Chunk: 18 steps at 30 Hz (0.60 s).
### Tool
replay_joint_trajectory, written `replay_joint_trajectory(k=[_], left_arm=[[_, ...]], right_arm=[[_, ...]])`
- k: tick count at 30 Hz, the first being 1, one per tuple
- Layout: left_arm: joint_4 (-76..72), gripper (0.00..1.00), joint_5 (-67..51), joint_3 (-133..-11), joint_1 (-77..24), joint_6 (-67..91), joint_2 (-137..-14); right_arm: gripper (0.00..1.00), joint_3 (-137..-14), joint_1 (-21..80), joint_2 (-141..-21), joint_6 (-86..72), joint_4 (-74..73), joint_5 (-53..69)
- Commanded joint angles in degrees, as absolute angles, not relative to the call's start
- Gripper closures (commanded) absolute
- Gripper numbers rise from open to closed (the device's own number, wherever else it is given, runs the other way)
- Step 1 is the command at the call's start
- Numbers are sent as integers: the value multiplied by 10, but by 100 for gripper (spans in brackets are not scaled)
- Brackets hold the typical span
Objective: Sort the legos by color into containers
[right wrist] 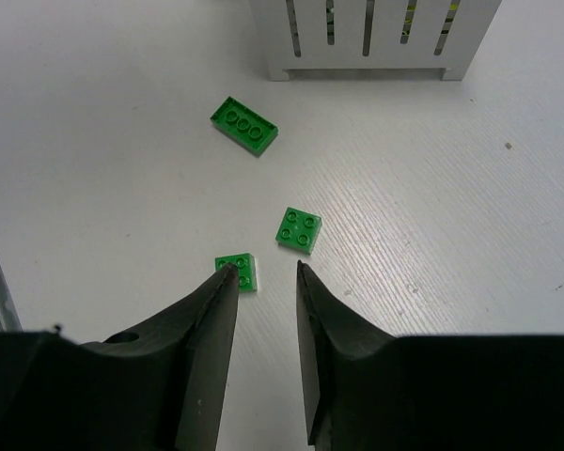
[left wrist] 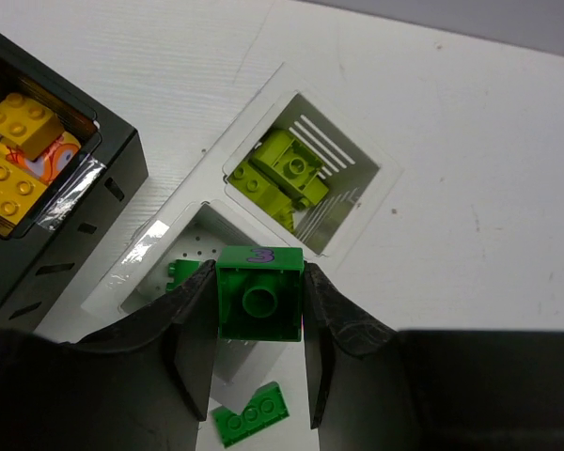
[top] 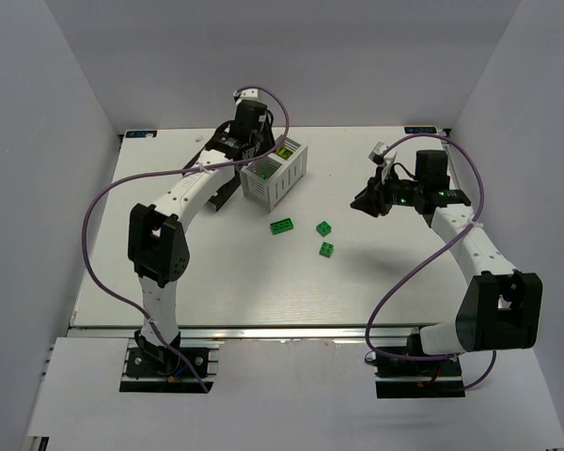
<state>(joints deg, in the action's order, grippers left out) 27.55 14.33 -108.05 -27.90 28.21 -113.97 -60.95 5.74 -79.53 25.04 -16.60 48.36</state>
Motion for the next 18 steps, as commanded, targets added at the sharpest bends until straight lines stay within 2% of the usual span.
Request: replay_joint_trajectory(k=[1,7,10,16,18], left_arm=[[302,94,132,-1109,-274,268,-1153],[301,88,135,-1109,-271,269,-1167],[301,77,135,-1112,-271,271,-1176],[308,47,139,-1116,-271,272,-1187],[308,41,141,-1116,-271,270,-1187]], right_arm=[[62,-604,54,-785,253,-168,486],[59,-600,54,-788,257,-173,482],[57,-601,54,-794,257,-176,481],[56,-610,54,-808,265,-197,483],[56,-614,55,-816,273,-206,483]])
